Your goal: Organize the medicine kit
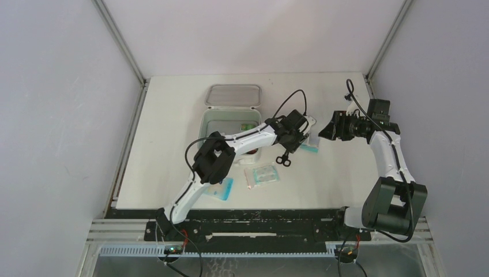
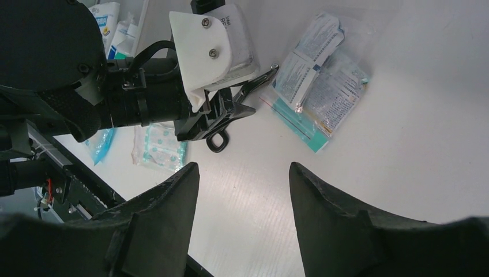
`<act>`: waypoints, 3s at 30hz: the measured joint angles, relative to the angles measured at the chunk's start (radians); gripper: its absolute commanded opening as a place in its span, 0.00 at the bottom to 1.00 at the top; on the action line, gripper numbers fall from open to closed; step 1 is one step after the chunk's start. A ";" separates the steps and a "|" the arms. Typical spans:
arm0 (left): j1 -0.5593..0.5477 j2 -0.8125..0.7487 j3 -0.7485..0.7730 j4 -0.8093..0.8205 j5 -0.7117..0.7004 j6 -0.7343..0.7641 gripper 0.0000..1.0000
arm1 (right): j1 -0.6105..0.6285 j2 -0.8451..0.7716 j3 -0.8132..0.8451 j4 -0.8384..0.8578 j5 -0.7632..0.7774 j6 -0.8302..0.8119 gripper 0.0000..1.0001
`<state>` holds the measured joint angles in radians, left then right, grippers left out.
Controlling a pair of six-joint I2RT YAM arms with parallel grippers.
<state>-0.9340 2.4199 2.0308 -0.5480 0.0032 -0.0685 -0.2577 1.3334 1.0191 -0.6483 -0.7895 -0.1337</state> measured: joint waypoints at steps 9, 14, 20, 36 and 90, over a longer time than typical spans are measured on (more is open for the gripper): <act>0.000 0.000 -0.006 0.005 -0.001 0.001 0.29 | -0.012 0.000 0.000 0.000 -0.008 0.000 0.58; 0.000 -0.005 -0.020 0.024 -0.002 0.011 0.19 | -0.014 0.000 0.000 0.000 -0.013 0.000 0.57; 0.000 -0.012 -0.026 0.025 -0.004 0.055 0.11 | -0.017 -0.002 0.000 0.000 -0.017 0.000 0.57; 0.008 -0.259 -0.073 -0.049 0.088 0.185 0.00 | -0.039 -0.047 0.000 0.001 -0.026 0.000 0.57; 0.495 -0.214 -0.156 -0.531 0.163 1.321 0.00 | -0.011 -0.091 -0.004 -0.001 -0.066 -0.046 0.56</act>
<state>-0.4393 2.2059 1.8751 -1.0786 0.1658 1.2526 -0.2687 1.2427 1.0149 -0.6495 -0.8555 -0.1795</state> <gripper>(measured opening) 0.154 0.568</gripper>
